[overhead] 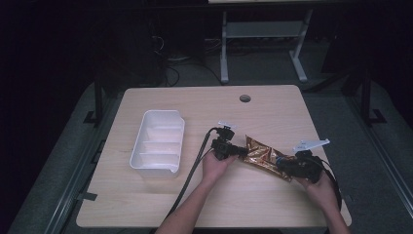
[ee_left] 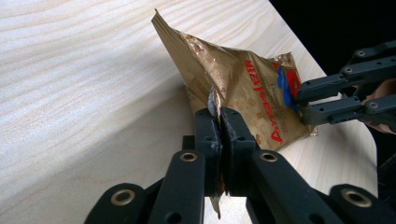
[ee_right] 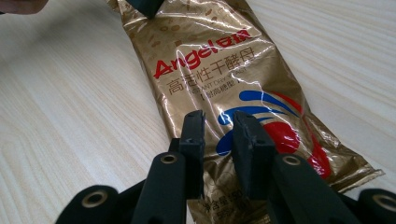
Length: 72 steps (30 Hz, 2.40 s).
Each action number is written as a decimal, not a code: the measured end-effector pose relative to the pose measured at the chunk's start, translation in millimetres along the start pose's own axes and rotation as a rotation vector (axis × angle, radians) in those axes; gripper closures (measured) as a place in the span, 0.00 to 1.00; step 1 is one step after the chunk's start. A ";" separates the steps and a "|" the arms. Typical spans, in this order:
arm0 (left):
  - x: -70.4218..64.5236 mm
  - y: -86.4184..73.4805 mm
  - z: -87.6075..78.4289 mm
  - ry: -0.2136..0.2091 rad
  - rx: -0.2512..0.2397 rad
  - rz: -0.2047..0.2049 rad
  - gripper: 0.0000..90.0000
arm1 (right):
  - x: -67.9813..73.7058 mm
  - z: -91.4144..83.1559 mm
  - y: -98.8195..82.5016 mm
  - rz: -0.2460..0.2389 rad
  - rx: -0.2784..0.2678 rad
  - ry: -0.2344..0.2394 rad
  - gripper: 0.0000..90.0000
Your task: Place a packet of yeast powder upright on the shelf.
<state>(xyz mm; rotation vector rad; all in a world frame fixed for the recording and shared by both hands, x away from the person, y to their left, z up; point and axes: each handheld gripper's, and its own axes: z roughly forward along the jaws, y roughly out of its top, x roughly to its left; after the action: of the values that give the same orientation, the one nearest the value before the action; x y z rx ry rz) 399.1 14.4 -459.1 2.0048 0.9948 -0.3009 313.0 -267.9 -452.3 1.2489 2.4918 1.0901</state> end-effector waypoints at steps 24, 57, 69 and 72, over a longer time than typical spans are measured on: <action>-20.3 1.2 -34.4 -0.064 -0.046 0.122 0.99 | 9.9 -6.7 1.3 -0.030 -0.044 0.026 0.40; -48.1 8.8 -73.5 -0.115 0.000 0.364 1.00 | 0.1 24.7 66.7 -0.214 0.043 0.331 0.20; -58.6 9.9 -77.4 -0.103 -0.017 0.426 0.99 | -1.6 23.3 64.1 -0.249 0.100 0.556 0.63; -56.1 10.2 -80.0 -0.084 -0.029 0.420 0.96 | -4.0 17.5 63.0 -0.247 0.091 0.590 0.77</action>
<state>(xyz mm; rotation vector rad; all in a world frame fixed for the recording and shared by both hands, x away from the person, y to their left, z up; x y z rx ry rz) 358.2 43.7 -374.7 2.0961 0.5044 -0.1383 363.2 -236.8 -423.8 0.6653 3.0377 1.4530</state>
